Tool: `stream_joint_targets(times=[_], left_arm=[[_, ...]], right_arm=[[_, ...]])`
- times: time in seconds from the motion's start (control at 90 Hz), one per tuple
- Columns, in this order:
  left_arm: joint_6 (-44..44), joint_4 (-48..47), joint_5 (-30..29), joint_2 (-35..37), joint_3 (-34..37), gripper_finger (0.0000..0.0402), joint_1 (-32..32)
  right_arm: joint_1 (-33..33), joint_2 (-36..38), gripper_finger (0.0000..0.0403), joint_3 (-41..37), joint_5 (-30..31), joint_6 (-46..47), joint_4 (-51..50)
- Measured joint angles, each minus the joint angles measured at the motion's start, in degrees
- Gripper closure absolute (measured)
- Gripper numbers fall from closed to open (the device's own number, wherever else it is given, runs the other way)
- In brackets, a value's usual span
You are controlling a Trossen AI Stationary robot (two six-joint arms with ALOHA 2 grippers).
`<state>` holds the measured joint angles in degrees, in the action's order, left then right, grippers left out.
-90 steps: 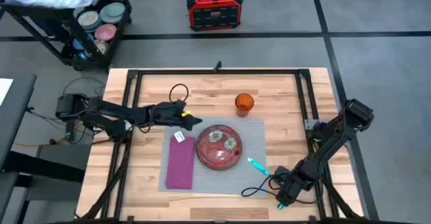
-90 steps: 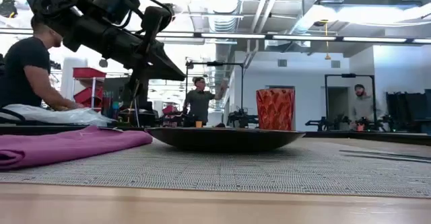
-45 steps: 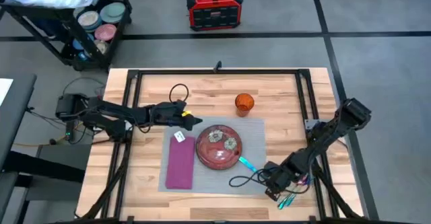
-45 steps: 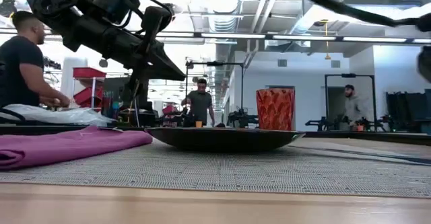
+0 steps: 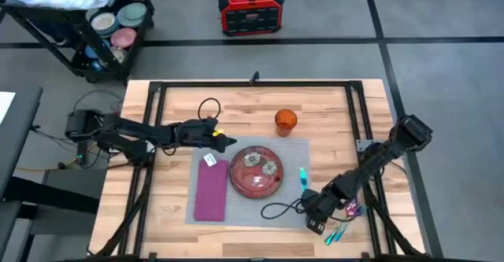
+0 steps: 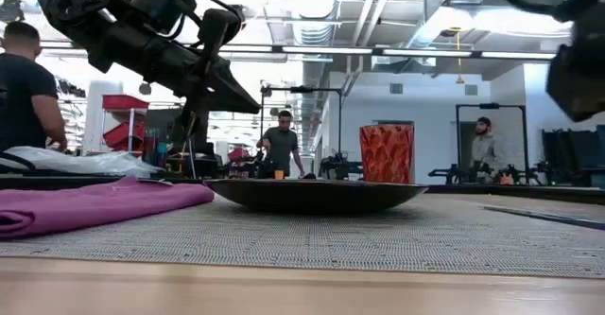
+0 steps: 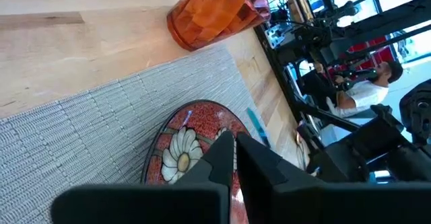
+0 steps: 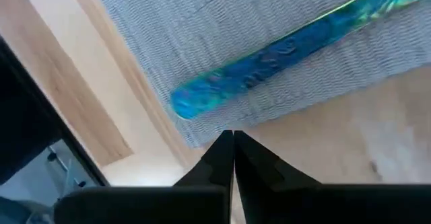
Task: Set table place
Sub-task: Adjust the blue knife on the table mat
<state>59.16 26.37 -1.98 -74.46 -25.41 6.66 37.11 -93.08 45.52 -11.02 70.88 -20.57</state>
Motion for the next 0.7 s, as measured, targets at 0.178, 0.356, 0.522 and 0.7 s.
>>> stream_joint_targets(times=[0.178,0.356,0.522,0.7], left_arm=[[-1.3,0.0,0.0,0.0,0.0,0.0401,0.0],[-2.5,0.0,0.0,0.0,0.0,0.0401,0.0],[-3.0,-0.1,0.0,0.0,0.0,0.0401,0.0],[-4.1,-0.3,0.0,0.0,0.0,0.0401,0.0]], right_arm=[[-1.4,0.0,0.0403,0.0,0.4,-0.9,-0.2],[-2.1,0.1,0.0403,0.1,2.6,0.6,-5.7],[-4.9,0.2,0.0403,0.2,2.5,-2.3,-8.2],[-9.4,0.2,0.0403,0.2,2.7,-6.9,-9.2]])
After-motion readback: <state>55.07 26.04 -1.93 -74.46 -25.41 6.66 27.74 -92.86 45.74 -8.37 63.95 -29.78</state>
